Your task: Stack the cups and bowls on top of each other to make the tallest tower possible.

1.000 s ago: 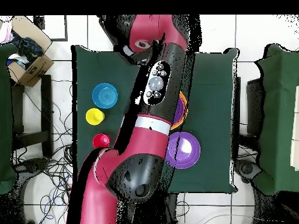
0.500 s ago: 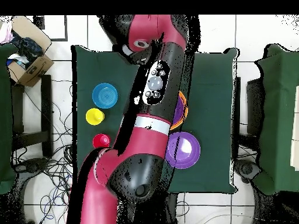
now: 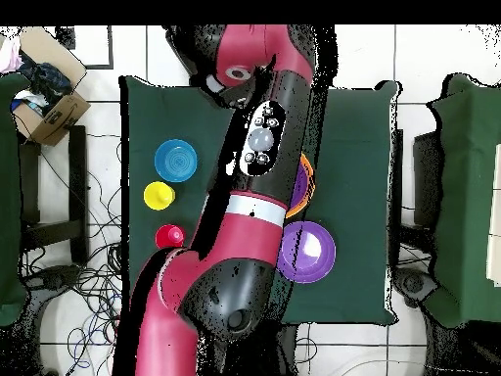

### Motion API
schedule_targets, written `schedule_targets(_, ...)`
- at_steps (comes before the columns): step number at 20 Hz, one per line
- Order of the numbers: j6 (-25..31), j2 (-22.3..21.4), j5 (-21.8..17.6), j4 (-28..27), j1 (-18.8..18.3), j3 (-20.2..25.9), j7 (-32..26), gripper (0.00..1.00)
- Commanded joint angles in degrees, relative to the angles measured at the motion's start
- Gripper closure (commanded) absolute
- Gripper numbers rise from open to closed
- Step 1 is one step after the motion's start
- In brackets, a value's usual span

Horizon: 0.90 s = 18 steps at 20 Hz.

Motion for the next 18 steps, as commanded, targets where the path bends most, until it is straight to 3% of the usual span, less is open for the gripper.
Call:
schedule_targets(1, 3.8, 1.3, 0.3, 0.0, -0.6, 2.0, -6.4, 1.0)
schedule_targets(18, 4.8, 0.8, -0.1, 2.5, 0.3, 3.8, -6.2, 1.0)
